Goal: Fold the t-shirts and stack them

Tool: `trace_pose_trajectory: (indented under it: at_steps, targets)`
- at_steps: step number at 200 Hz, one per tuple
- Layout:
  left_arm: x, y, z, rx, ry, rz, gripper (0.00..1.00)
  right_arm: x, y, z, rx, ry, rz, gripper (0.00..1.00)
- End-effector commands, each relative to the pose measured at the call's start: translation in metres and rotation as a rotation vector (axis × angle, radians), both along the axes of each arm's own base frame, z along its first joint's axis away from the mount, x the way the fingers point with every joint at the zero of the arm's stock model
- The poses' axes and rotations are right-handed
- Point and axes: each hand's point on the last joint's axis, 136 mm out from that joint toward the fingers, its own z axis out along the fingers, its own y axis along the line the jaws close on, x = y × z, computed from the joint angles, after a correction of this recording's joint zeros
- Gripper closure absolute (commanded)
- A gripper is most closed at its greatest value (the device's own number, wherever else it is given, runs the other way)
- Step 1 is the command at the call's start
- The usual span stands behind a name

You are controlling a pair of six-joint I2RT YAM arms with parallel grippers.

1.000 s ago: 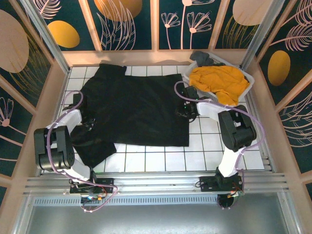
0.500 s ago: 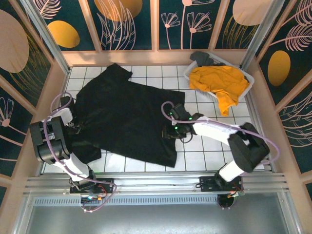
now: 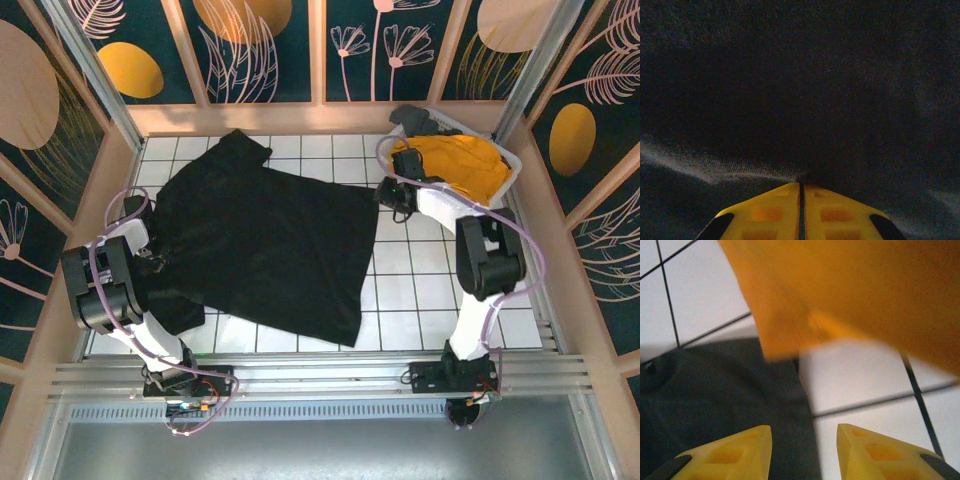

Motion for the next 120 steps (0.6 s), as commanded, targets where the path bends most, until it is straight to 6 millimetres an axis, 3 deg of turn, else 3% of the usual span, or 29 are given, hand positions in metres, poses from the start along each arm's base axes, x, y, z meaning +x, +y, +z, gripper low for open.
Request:
trace_pose_trajectory:
  at_steps: [1, 51, 120]
  targets:
    - [-0.003, -0.006, -0.003, -0.027, 0.008, -0.024, 0.88, 0.023, 0.003, -0.001, -0.032, -0.033, 0.003, 0.61]
    - [-0.002, -0.008, -0.006, -0.041, 0.01, -0.035, 0.89, 0.027, 0.015, -0.036, -0.001, 0.032, 0.036, 0.63]
    - [0.001, -0.008, -0.004, -0.04, 0.0, -0.036, 0.9, 0.032, 0.029, -0.052, 0.029, 0.065, 0.077, 0.74]
